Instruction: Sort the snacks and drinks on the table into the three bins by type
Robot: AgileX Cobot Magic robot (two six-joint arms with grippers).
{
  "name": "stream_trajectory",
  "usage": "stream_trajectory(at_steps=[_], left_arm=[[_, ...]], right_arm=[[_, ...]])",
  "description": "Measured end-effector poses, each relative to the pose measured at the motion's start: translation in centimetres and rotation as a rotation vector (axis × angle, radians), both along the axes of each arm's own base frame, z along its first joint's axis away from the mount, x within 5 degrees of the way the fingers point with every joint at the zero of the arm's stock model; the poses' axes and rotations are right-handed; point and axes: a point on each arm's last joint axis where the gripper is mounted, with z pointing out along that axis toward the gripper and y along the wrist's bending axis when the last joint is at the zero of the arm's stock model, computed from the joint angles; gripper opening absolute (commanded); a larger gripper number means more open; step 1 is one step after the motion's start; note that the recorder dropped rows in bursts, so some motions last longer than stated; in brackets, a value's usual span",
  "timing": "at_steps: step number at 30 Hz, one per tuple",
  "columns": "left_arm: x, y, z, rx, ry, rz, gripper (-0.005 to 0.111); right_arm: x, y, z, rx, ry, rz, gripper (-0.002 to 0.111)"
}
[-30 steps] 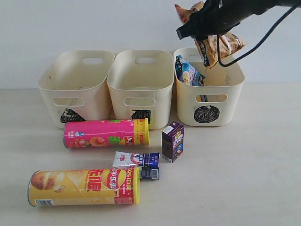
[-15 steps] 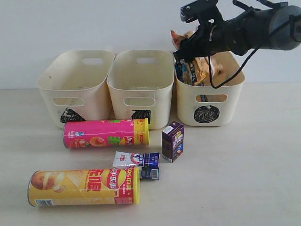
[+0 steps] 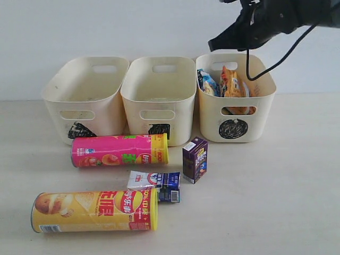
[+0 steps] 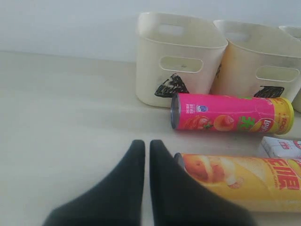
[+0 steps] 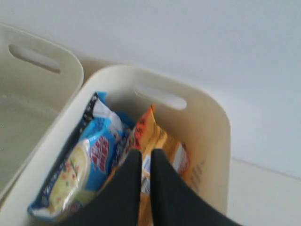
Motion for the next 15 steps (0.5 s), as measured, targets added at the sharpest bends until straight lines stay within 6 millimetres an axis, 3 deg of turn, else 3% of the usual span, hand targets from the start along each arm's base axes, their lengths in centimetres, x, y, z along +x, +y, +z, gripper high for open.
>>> stream_trajectory(at_steps=[7, 15], left_arm=[[0.0, 0.0, 0.0, 0.0, 0.0, 0.0, 0.004], [0.0, 0.0, 0.0, 0.0, 0.0, 0.0, 0.004]], right_arm=[[-3.3, -1.3, -0.1, 0.037, 0.163, -0.092, 0.002], [-11.9, -3.7, 3.0, 0.239, 0.086, -0.129, 0.002]])
